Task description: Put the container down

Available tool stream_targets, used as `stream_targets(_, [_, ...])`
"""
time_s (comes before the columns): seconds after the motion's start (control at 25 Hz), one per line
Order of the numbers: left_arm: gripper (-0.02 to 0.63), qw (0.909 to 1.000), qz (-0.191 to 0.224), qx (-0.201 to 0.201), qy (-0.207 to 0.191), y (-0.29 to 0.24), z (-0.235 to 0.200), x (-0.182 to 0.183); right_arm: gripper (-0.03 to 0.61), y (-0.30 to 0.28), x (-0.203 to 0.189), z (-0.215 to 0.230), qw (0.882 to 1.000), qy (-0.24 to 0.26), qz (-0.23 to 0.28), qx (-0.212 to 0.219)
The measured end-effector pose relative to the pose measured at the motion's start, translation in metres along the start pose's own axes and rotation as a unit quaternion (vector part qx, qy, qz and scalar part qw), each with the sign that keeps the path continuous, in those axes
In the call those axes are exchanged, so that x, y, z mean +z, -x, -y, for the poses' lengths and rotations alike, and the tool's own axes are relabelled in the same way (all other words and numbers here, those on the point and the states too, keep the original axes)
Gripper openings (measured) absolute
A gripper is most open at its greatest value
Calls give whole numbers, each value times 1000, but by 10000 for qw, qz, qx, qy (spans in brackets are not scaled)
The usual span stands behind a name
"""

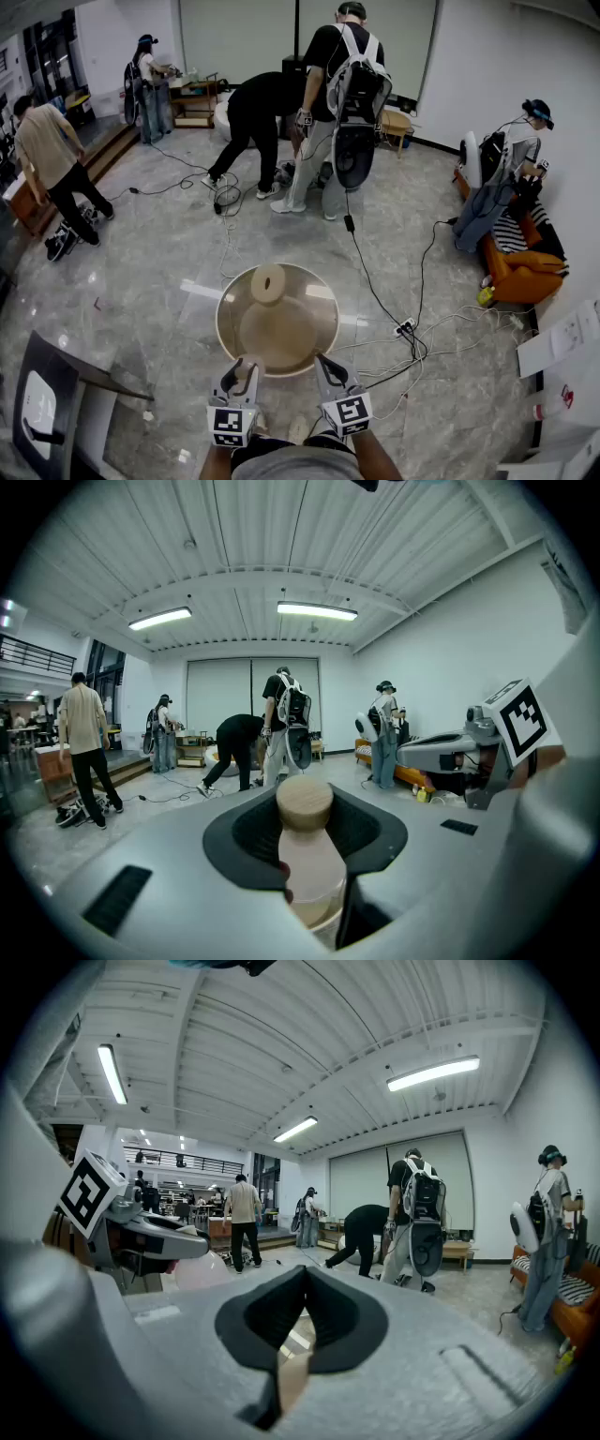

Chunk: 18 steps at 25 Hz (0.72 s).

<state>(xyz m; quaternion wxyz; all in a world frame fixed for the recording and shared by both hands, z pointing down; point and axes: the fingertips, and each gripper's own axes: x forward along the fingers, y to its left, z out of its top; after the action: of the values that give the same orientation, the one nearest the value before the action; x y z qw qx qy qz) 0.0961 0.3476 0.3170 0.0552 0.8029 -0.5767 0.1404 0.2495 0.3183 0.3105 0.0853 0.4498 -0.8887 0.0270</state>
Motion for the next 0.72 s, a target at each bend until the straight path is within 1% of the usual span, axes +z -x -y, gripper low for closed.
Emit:
stream_targets(0.28, [133,10000,35,21,-2,1,-4,0,0,-4,0,-6,9999,-48,2,109])
stream_targets(0.4, [133,10000,31,56,-7,3,-6,0,0,-4,-2,-7,9999,32,-5,105])
stream_targets(0.72, [133,9999,39,113,36,-7,0,1,0,-7,-7,4,9999,44,-44,136])
